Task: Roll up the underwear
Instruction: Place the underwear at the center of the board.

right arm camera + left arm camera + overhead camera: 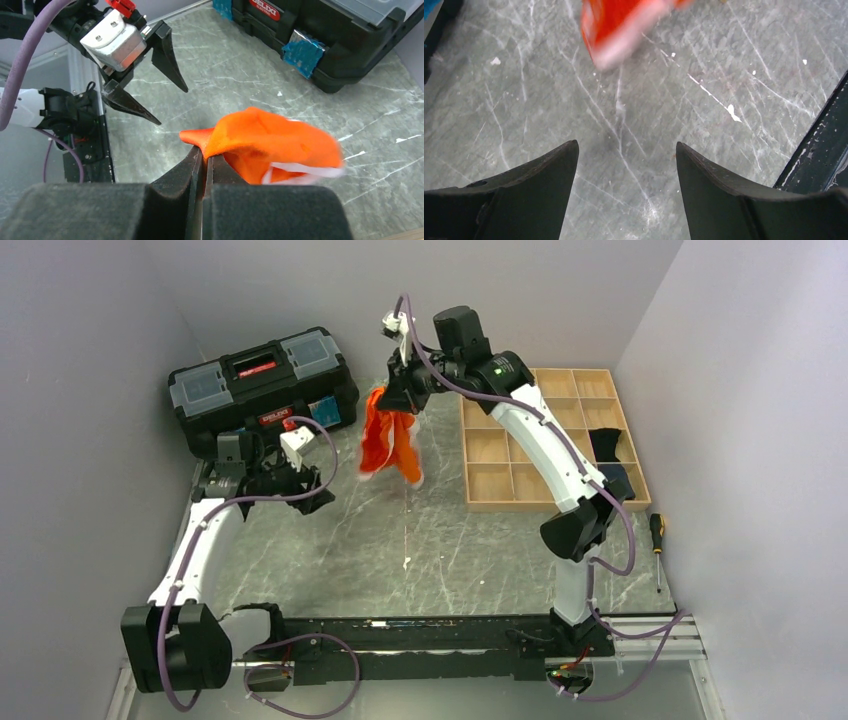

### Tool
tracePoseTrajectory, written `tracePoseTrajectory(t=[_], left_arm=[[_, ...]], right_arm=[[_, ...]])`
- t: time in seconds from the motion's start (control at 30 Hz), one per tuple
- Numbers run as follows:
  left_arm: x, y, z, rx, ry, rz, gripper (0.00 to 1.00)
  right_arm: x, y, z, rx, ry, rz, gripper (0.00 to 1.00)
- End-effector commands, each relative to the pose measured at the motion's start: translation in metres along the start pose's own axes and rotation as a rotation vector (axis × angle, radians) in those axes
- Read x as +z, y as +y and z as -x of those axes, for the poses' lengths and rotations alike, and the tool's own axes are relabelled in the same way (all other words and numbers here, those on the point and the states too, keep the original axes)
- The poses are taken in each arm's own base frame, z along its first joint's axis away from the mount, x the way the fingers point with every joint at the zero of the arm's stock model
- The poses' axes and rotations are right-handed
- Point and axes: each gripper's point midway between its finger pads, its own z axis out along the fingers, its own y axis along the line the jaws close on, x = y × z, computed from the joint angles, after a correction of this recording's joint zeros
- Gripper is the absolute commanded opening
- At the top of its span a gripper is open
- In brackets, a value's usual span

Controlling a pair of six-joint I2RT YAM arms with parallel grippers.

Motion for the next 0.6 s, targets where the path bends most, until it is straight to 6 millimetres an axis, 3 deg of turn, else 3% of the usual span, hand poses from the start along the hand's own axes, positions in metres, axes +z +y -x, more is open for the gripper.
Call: tracePoseTrajectory(t=[0.0, 0.07, 0.13, 0.23, 0.33, 0.5, 0.57], left_arm=[[-0.001, -0.016, 0.027, 0.111, -0.105, -0.032, 0.78], [0.007, -0.031, 0.028, 0.146, -0.098, -0.067, 0.78], [0.010, -0.036, 0.028, 0.158, -0.085, -0.071, 0.79], [0.015, -0.033, 0.024, 0.164, -0.070, -0.066, 0.79], [0.018, -0.027, 0.019, 0.152, -0.032, -0.054, 0.79], [0.028, -0.004, 0.006, 0.123, 0.030, 0.039, 0.79], [0.031, 0.003, 0.000, 0.097, 0.072, 0.061, 0.79]], right_arm=[[-0.038, 0.036, 0.040, -0.042, -0.107, 0.057, 0.00], [-0.038, 0.035, 0.036, -0.036, -0.097, 0.048, 0.00], [-0.036, 0.022, 0.023, -0.012, -0.069, 0.008, 0.00], [-0.033, -0.022, -0.011, 0.086, -0.009, -0.059, 0.03], [-0.024, -0.073, -0.066, 0.206, 0.085, -0.112, 0.22], [0.002, -0.148, -0.182, 0.400, 0.318, -0.182, 0.60], [0.003, -0.161, -0.204, 0.420, 0.365, -0.193, 0.72]])
